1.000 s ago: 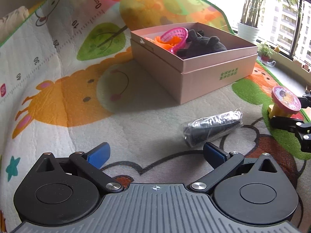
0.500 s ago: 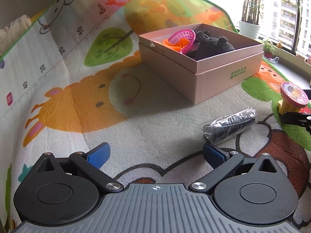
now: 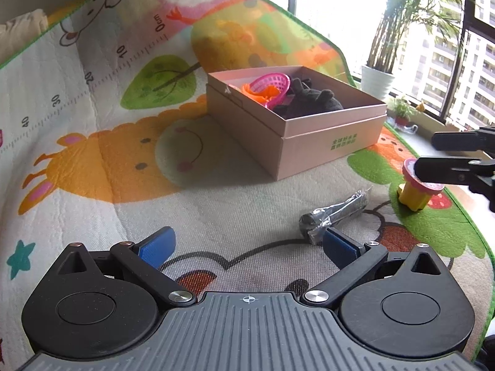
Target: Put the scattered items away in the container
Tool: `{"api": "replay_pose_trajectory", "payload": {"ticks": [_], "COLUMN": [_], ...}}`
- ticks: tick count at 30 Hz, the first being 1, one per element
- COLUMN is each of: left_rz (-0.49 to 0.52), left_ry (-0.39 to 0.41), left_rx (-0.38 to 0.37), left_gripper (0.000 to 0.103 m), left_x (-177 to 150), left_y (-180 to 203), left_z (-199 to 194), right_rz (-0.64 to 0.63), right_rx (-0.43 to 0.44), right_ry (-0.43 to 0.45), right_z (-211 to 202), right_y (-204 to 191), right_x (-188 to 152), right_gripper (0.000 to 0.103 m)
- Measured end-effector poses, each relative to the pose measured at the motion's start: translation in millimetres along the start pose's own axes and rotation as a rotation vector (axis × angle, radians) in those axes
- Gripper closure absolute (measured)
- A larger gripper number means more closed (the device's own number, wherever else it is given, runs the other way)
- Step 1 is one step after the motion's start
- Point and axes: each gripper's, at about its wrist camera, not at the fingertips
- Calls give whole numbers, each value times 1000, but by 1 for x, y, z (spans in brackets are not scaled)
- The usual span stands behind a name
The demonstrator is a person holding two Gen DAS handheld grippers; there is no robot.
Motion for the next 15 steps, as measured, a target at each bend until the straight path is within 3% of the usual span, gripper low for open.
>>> {"api": "replay_pose_trajectory", "payload": {"ticks": [1, 3, 5, 8, 11, 15], "left_rz": [-6, -21, -46, -68, -83, -101], "left_ry": [4, 9, 6, 5, 14, 19], "left_rx": [-3, 2, 10, 28, 26, 15], "left_gripper": [0, 0, 0, 0, 0, 0], "left_x": [-2, -6, -10, -16, -21, -23], "left_y": [-2, -7, -12, -18, -22, -26], "left_z": [-2, -6, -9, -12, -15, -18], "right_rz": [0, 13, 64, 116, 81, 6], "right_rx": [16, 44, 81, 93, 68, -22], "right_ry": [-14, -52, -85, -118, -147, -169], "right_z": [6, 19, 28, 41, 56, 76], "right_y": [-5, -10, -6, 0, -9, -22], "right_x": [3, 10, 17, 25, 30, 32], "right_gripper": [26, 45, 53, 54, 54, 57]}}
Point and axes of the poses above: each gripper's, at about its wrist camera, not at the fingertips, and z roughly the way its jaws point, y to its right, x to its top, and after that the axes turned 7 degrees about -y, right-handed
